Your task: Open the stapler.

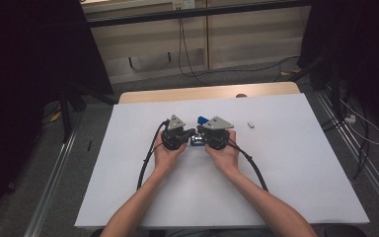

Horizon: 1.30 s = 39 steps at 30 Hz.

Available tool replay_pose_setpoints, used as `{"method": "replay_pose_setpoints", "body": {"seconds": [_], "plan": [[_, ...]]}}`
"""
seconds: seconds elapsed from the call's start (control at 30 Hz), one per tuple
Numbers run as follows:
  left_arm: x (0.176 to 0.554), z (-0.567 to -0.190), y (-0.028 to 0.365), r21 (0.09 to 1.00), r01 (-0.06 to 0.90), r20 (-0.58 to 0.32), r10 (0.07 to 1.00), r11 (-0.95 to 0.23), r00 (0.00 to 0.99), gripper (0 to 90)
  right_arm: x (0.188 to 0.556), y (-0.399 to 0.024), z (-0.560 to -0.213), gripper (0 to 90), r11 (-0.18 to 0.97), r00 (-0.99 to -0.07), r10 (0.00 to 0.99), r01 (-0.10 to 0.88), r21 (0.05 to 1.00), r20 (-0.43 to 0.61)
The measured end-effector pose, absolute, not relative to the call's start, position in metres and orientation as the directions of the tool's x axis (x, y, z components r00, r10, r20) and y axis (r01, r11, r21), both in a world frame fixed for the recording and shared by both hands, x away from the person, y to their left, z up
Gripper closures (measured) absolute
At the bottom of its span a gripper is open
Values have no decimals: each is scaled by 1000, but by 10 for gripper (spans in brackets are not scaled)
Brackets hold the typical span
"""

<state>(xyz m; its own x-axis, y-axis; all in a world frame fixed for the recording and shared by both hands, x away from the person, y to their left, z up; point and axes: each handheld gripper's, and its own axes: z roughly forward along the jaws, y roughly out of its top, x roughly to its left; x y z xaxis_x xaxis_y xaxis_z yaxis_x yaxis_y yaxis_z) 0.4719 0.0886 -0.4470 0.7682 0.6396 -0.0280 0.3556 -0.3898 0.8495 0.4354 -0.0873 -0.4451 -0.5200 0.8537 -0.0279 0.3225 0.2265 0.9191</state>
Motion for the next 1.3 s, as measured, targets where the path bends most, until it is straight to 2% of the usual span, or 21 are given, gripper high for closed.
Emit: {"method": "replay_pose_setpoints", "body": {"seconds": [0.9, 1.3], "plan": [[473, -447, 89, 850, 357, -32, 638, -387, 770, 900, 434, -95, -437, 900, 208, -470, 882, 310, 928, -41], [472, -447, 89, 851, 351, -26, 636, -391, 771, 900, 432, -117, -430, 900, 175, -439, 898, 314, 933, -21]]}}
